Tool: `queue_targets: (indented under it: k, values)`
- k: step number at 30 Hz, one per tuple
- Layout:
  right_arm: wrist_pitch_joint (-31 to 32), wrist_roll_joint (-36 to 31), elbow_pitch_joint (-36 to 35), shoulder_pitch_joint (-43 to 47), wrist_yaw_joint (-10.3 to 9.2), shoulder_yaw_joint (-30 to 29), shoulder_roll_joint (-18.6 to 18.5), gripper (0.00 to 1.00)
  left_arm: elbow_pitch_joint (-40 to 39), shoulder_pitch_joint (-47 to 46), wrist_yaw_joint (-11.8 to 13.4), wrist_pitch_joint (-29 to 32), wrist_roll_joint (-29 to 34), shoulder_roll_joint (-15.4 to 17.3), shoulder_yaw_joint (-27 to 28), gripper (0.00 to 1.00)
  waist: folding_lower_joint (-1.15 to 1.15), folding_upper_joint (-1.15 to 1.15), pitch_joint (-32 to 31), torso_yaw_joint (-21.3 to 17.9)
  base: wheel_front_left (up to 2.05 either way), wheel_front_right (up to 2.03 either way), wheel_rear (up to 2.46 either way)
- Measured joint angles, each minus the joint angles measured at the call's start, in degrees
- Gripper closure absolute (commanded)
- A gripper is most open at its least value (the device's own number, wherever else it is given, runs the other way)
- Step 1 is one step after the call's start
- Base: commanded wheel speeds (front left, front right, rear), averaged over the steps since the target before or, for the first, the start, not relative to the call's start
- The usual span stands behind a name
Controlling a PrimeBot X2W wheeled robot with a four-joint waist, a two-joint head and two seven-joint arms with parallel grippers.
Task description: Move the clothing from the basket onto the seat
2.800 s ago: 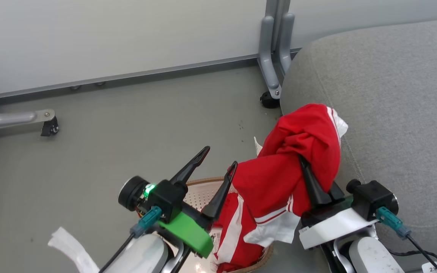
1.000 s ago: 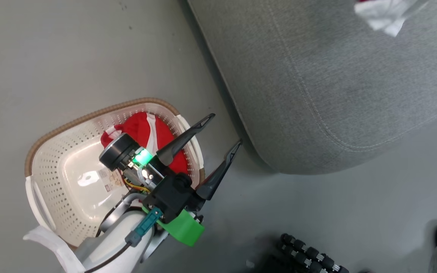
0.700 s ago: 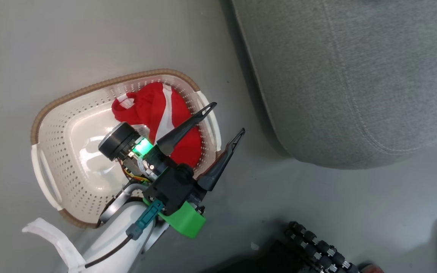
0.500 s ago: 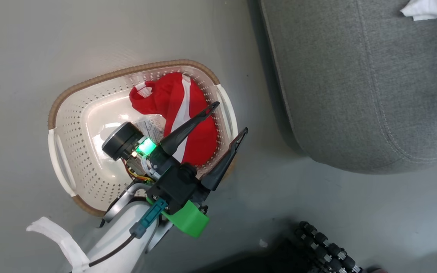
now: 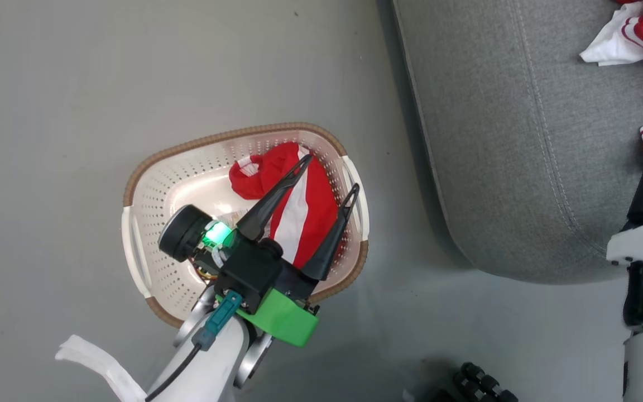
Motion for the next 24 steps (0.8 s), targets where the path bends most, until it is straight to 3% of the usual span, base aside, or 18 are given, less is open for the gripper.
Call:
queue_targets:
  k: [5, 14, 24]
  values:
    - [0.0, 2.7, -1.6, 6.3, 0.0, 8.2, 0.4, 0.0, 0.8, 3.9, 1.1, 0.0, -0.1, -1.9, 2.8, 0.0, 0.0, 0.0, -4.7, 1.2, 0.0, 0.0, 0.0]
    - [0.0, 3.9, -5.9, 12.0, 0.0, 26.4, 0.6, 0.0, -0.7, 12.8, 5.5, 0.0, -3.0, -4.5, 11.8, 0.0, 0.0, 0.0, -15.4, 4.2, 0.0, 0.0, 0.0]
    - [0.0, 2.9, -13.5, 17.9, 0.0, 31.9, 0.6, 0.0, -7.1, 22.3, 10.2, 0.0, -5.5, -4.7, 20.2, 0.0, -0.01, 0.0, -27.6, 8.1, 0.0, 0.0, 0.0]
